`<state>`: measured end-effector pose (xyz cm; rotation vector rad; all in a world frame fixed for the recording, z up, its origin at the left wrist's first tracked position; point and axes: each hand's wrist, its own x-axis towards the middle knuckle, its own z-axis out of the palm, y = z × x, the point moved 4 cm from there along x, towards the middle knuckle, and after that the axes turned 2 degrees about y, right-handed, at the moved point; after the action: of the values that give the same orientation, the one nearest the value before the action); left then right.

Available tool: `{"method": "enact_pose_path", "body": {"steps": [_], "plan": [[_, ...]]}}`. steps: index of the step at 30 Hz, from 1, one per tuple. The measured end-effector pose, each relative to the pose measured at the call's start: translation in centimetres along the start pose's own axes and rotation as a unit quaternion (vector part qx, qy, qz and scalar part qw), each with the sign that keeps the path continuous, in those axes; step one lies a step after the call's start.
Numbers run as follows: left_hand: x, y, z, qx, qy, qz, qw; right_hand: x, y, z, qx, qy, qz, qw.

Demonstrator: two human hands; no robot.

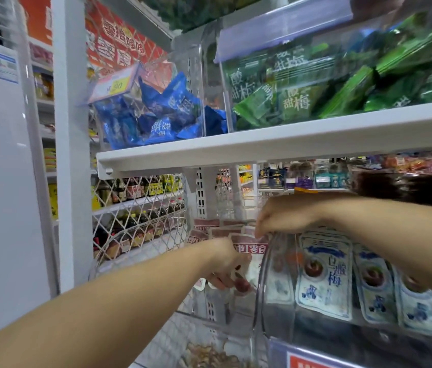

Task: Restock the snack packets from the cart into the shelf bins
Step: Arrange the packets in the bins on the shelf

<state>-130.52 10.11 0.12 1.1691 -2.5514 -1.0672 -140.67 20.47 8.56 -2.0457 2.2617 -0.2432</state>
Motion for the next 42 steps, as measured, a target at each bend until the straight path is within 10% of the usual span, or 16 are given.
{"method": "enact_pose_path", "body": {"steps": [7, 29, 42], "plan": [[-0.8, 0.8, 0.9, 0.006, -0.064, 0.021, 0.998, 0.3, 0.2, 0.8, 0.010, -0.025, 0.025, 0.999], [-6.3, 1.6, -3.4, 0.154, 0.094, 0.039, 0.983, -2.5, -3.4, -0.7, -0.008, 0.037, -0.022, 0.999], [-27.0, -9.0, -5.9, -0.053, 0.291, 0.151, 0.943, -12.4, -18.0, 3.8, 0.125, 0.168, -0.220, 0.953]]}}
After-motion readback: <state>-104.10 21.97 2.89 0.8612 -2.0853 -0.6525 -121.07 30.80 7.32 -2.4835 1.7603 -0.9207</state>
